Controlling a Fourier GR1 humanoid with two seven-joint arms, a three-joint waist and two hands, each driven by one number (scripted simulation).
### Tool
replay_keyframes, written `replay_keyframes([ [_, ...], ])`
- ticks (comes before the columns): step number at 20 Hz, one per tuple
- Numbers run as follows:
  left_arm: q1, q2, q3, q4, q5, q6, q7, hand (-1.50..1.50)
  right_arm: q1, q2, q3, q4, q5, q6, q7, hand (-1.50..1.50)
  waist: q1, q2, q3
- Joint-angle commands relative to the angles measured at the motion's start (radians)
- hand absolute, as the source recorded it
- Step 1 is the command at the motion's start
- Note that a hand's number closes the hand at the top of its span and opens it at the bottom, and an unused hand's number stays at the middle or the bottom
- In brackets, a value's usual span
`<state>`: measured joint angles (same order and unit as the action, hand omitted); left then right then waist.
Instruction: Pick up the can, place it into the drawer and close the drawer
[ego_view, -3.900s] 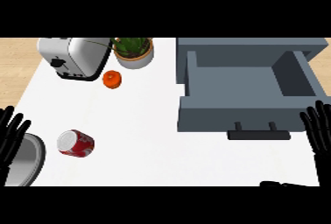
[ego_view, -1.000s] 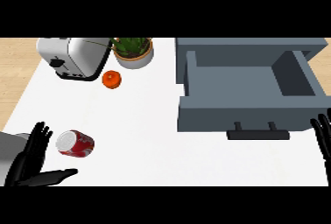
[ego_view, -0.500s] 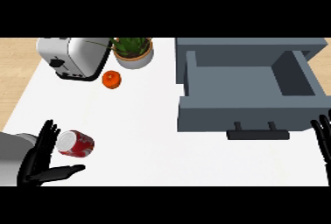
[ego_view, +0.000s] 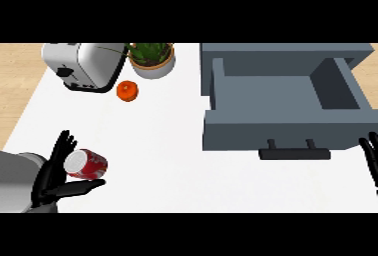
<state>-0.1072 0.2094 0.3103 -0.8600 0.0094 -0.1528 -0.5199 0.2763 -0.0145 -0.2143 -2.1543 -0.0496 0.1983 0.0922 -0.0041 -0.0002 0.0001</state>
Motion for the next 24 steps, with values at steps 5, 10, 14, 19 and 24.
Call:
replay_keyframes([
  [5, -0.086, -0.021, -0.033, 0.069, 0.007, 0.031, 0.005, -1.5, 0.007, -0.023, -0.072, 0.035, -0.057, 0.047, -0.032, -1.5, -0.001, 0.0, 0.0],
  [10, -0.031, -0.032, -0.072, -0.056, 0.018, 0.027, 0.055, -1.5, -0.051, -0.019, -0.018, 0.02, -0.023, -0.01, 0.03, -1.5, 0.004, -0.001, 0.0],
  [14, -0.093, -0.062, -0.093, -0.006, 0.003, 0.052, 0.024, 1.5, -0.038, -0.007, -0.019, 0.035, -0.022, 0.002, -0.006, -1.5, 0.002, 0.0, 0.0],
  [19, -0.09, -0.032, -0.068, 0.04, 0.059, -0.034, -0.03, 1.5, -0.024, -0.009, -0.038, 0.01, -0.036, 0.007, 0.006, -1.5, 0.001, 0.0, 0.0],
  [24, -0.065, -0.048, -0.099, -0.124, 0.093, -0.041, 0.09, 1.5, -0.017, 0.014, 0.023, 0.013, 0.011, -0.029, -0.01, -1.5, 0.005, -0.001, 0.0],
])
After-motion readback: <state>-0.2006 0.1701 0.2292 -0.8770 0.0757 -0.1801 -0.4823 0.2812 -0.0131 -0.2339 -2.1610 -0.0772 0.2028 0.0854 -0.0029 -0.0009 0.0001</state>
